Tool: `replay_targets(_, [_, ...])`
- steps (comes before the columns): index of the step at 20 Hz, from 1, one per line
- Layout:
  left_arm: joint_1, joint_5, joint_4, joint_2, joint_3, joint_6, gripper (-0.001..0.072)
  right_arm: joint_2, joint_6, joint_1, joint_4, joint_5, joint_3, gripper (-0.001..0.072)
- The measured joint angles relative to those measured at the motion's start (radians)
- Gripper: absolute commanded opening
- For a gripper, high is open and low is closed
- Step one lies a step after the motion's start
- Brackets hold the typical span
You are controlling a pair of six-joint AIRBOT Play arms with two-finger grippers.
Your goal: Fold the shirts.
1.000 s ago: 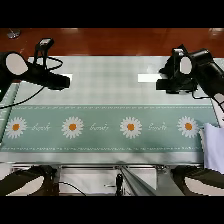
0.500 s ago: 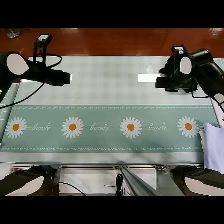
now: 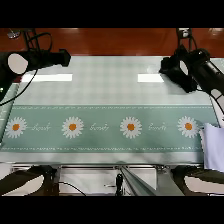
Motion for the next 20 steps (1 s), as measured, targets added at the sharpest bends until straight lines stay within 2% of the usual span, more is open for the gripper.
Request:
replay_targets(3, [0.047,0.009,0.004,-0.022,0.000,0.002,0.0702,-0.134,0.063,-0.135,0.000,-0.068,0.115,0.0627])
replay_targets(6, [0.085,-0.050,0.007,-0.050,0.000,0.006,0.0702,-0.278,0.075,-0.266,0.134,-0.060,0.243,0.0626])
replay_targets(12, [0.114,-0.240,0.008,-0.116,0.000,0.009,0.0701,-0.442,0.031,-0.404,0.349,0.065,0.334,0.0604])
replay_targets(13, [0.115,-0.267,0.008,-0.126,0.000,0.005,0.0702,-0.452,0.004,-0.412,0.382,0.086,0.339,0.0491])
replay_targets(14, [0.116,-0.301,0.008,-0.137,0.000,0.002,0.0702,-0.461,-0.039,-0.420,0.432,0.109,0.342,0.0217])
replay_targets(15, [0.117,-0.331,0.008,-0.145,0.000,-0.002,0.0702,-0.467,-0.093,-0.423,0.494,0.136,0.347,0.0026])
replay_targets(18, [0.135,-0.426,0.008,-0.146,0.005,-0.001,0.0702,-0.463,-0.276,-0.431,0.705,0.255,0.394,0.0022])
replay_targets(20, [0.166,-0.498,0.009,-0.119,0.017,0.018,0.0702,-0.418,-0.357,-0.431,0.823,0.296,0.454,0.0022])
